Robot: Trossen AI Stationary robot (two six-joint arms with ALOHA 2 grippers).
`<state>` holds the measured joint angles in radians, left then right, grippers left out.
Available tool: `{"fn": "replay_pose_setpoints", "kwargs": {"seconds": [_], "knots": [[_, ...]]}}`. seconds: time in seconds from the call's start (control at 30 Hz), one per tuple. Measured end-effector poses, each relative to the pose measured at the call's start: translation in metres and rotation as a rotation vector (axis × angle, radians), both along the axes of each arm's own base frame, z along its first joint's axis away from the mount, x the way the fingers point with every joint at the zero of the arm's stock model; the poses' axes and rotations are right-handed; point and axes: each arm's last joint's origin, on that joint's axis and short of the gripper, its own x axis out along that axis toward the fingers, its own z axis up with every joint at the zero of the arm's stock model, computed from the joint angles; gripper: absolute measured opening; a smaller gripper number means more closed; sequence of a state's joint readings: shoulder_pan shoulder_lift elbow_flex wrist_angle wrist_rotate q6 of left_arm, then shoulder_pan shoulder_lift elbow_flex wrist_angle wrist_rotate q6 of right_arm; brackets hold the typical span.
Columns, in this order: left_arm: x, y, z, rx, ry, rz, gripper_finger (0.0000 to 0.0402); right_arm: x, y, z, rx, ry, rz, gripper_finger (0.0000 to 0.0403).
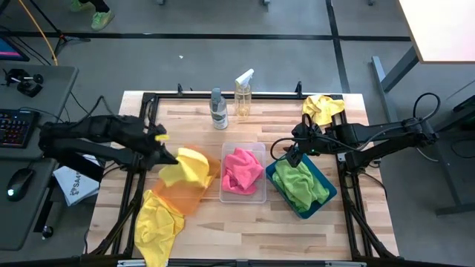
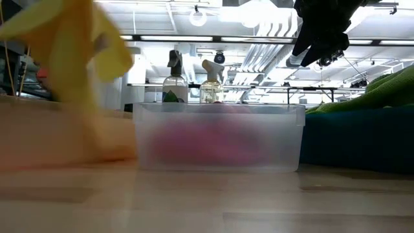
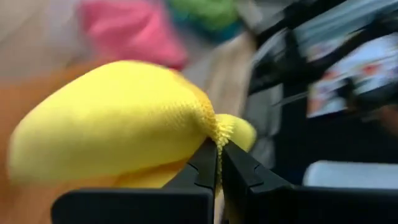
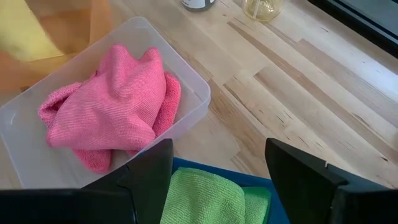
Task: Sort microfiber towel by color & place in baskets
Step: Put the top left yellow microfiber towel into the orange bin
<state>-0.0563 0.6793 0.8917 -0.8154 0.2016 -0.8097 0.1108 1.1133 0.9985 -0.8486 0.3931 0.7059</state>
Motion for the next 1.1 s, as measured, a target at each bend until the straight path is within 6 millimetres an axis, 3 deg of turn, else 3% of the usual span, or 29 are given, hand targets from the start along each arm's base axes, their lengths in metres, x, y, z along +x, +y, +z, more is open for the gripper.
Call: {"fn": "replay_pose_setpoints", "kwargs": {"seconds": [0.2,0.47,0.63,0.83,1.1], "knots": [[0.004,0.001,-0.026,0.075,0.327,0.052,0.0000,0.000,0.000,0.000,0.000,0.000,0.000,0.0252],[0.042,-0.015,-0.044,0.153,0.399,-0.079,0.0000,0.000,-0.001,0.000,-0.022,-0.002,-0.015,0.0252],[0.064,-0.029,-0.066,0.296,0.508,-0.143,0.0000,0.000,-0.001,0.000,-0.022,-0.002,-0.015,0.0252],[0.095,-0.045,-0.092,0.516,0.492,-0.314,0.0000,0.000,-0.001,0.000,-0.026,0.000,-0.011,0.0252],[0.114,-0.045,-0.120,0.625,0.582,-0.381,0.0008,0.000,-0.001,0.000,-0.024,-0.001,-0.013,0.0252]]}}
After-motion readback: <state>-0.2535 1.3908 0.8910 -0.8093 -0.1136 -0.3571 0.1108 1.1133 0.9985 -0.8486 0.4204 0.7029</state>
